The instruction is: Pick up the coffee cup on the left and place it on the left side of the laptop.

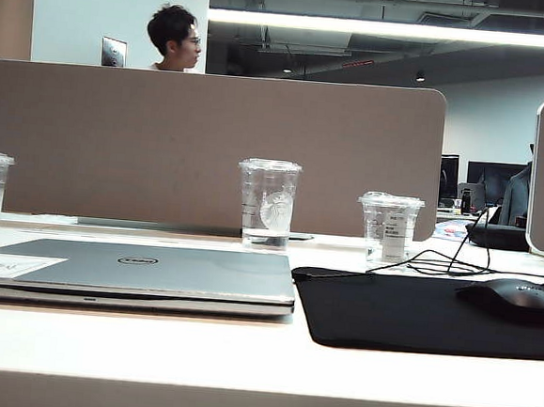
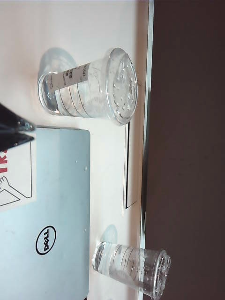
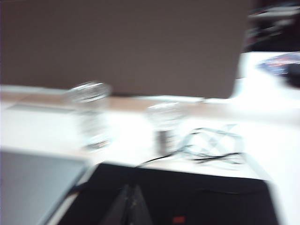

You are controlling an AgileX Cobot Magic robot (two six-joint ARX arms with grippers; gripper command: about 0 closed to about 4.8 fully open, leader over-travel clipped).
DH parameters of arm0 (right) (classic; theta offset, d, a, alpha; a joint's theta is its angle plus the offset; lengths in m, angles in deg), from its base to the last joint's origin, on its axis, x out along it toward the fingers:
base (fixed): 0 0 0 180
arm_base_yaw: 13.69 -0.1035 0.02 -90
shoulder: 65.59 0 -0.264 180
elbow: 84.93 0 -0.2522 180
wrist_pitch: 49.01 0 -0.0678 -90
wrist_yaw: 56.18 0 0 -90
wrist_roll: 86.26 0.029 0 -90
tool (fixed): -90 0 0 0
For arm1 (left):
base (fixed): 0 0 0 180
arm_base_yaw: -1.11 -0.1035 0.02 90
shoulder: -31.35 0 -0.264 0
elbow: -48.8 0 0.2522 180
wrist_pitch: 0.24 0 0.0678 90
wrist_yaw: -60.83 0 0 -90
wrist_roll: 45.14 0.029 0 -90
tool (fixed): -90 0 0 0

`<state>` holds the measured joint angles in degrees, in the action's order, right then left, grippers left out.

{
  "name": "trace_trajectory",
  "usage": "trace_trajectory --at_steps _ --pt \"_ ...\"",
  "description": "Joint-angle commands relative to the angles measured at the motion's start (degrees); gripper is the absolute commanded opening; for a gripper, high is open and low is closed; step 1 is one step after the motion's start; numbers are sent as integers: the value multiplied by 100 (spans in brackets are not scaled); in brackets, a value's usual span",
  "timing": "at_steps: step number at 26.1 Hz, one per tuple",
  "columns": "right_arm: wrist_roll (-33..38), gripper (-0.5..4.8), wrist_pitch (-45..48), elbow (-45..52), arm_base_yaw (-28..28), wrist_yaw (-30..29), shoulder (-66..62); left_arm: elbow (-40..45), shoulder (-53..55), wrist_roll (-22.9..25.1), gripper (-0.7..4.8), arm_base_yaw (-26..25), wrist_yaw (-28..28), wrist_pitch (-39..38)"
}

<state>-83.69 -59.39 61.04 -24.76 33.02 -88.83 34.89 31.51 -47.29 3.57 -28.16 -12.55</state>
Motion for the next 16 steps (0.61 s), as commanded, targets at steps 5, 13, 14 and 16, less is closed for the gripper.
trace_trajectory --at_steps 5,13,14,16 --pt "-2 -1 160 863 658 365 1246 -22 0 20 -6 9 26 74" --pt "0 -1 260 1867 772 481 2328 -22 0 20 -6 9 28 77" --pt "0 -1 293 1956 769 479 2328 -22 0 20 -6 9 26 72" --pt "2 -1 111 2020 767 472 2328 -22 0 20 -6 9 28 72"
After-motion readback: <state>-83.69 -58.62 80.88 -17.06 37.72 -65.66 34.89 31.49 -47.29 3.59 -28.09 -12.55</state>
